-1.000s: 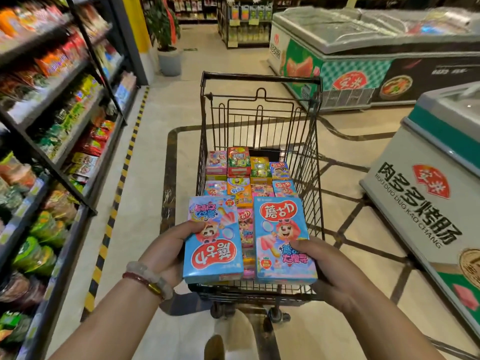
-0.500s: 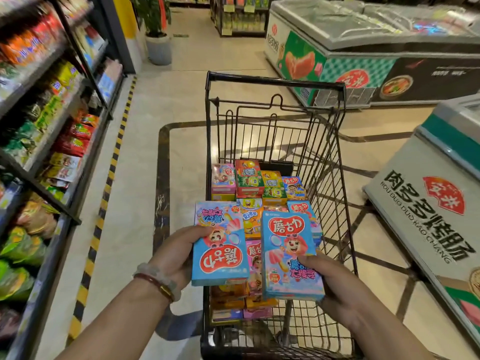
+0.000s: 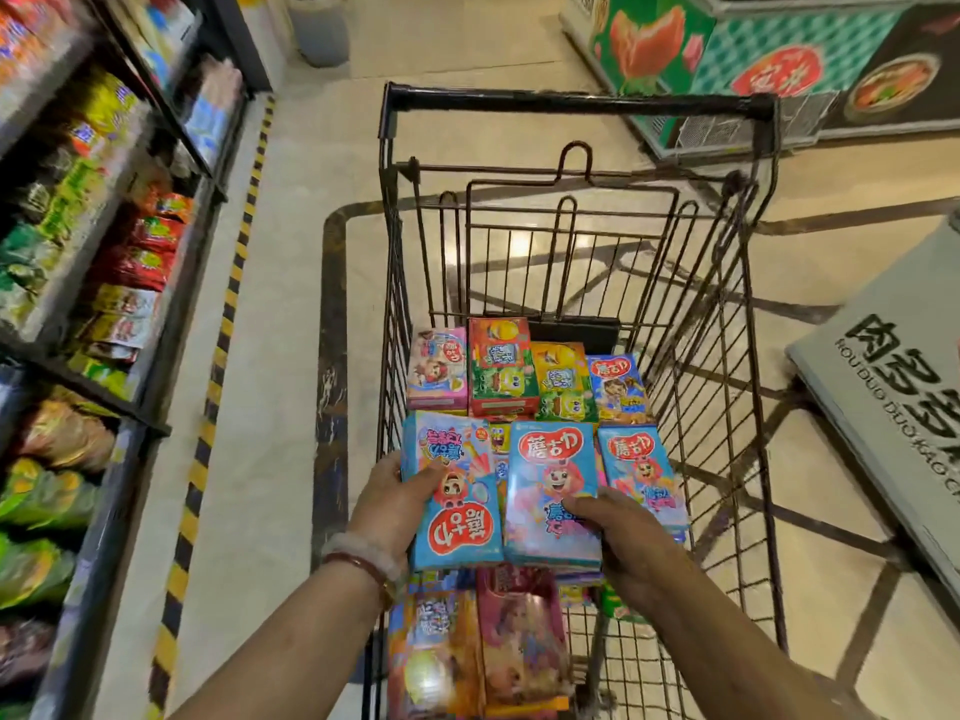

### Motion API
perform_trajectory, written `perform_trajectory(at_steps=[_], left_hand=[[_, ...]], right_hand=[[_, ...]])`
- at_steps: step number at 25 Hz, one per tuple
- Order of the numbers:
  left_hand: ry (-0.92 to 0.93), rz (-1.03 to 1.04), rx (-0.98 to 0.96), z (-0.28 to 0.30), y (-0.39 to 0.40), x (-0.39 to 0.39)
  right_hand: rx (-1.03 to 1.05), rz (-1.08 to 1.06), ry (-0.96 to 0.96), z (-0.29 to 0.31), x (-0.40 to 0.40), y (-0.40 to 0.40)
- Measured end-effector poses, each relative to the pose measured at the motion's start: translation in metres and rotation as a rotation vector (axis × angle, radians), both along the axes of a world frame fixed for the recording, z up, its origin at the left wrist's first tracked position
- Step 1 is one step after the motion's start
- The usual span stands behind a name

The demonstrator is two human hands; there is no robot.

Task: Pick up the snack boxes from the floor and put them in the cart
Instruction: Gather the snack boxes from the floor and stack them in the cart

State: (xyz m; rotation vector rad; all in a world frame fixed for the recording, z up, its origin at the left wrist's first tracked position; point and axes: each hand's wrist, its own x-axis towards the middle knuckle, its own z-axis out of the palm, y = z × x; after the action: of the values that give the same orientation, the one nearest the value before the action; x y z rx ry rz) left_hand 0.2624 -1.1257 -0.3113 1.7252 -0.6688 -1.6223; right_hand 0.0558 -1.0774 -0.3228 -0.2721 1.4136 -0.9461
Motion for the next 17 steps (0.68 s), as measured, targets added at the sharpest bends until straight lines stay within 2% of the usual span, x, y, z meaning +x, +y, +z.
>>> perform_trajectory(at_steps=[3,6,9,11,14,15,17], left_hand=[[-0.23,-0.055,-0.053,-0.023,-0.017,-0.011],[-0.32,-0.064,-0.105,-0.045,-0.03,-0.02],[-0.478,-0.142,-0.164,-0.063,-0.039,-0.021],[-0.676,-0.259,-0.209,-0.075,-0.04,-0.018],[-0.969,-0.472,-0.388,-0.088,-0.036,-0.017],[-1.066,-0.535,-0.456,-0.095,-0.033,-0.017],[-1.168,-0.678,-0.486,-0.093,-0.028,-0.021]], right_hand=[[0.02,0.072,0.067,-0.022,0.0,-0.023],[0.007,0.173,0.112,-0.046,0.002,-0.04],[-0.034,0.286,0.252,-0.057,0.005,-0.049],[-0.071,0.423,0.459,-0.067,0.007,-0.05],[-0.102,0.668,0.854,-0.086,0.013,-0.045],[-0.115,0.7,1.024,-0.086,0.018,-0.044],[-0.284,0.682,1.342,-0.086,0.027,-0.043]])
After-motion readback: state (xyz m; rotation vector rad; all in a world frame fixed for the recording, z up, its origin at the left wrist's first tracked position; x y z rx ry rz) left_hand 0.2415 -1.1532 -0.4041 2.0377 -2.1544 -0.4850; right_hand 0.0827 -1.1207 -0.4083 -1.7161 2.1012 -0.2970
